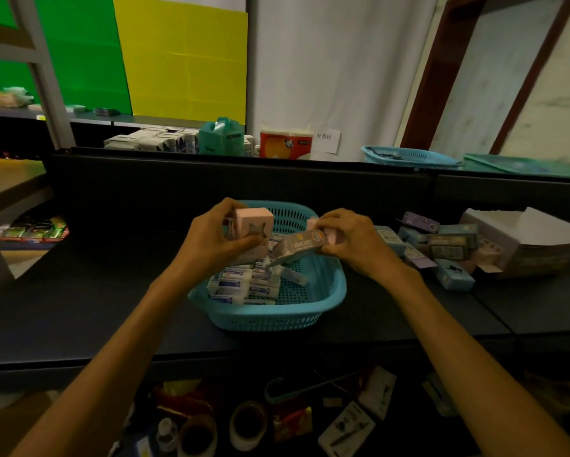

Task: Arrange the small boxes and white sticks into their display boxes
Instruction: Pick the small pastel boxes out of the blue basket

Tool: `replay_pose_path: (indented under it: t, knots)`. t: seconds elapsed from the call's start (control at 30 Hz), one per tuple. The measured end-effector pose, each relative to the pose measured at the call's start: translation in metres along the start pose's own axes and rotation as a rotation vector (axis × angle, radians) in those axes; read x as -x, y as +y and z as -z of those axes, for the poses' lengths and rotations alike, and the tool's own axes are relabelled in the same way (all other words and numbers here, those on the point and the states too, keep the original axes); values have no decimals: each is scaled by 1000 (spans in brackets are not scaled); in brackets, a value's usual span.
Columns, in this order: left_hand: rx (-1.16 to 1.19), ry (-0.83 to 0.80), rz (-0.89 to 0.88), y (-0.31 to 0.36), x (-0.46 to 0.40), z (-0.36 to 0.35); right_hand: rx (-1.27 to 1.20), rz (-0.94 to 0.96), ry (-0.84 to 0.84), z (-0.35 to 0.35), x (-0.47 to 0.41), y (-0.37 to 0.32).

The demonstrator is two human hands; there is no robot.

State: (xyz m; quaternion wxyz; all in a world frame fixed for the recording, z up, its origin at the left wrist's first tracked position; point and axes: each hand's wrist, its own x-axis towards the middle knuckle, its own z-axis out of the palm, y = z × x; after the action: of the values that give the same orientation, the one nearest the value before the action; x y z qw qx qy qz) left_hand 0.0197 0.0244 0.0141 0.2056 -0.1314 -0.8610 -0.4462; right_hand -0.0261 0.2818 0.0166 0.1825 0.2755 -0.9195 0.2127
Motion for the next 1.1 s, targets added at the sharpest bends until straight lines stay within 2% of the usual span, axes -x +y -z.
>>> replay_pose_path:
  t: [0.23,0.43,0.67,0.87,1.1]
  knots:
    - [-23,39,-98,38,-24,-34,-22,-59,196,57,20,42]
    - [-32,29,-214,87,-49,-98,-12,-169,233,96,52,121]
    - [-50,-72,-163,129,-81,-199,-33,-210,258,136,73,220]
    - [-34,-139,-135,136,-87,-273,-88,-209,284,141,75,278]
    - [-87,-163,-12,124,-100,-313,-86,-222,340,136,53,322]
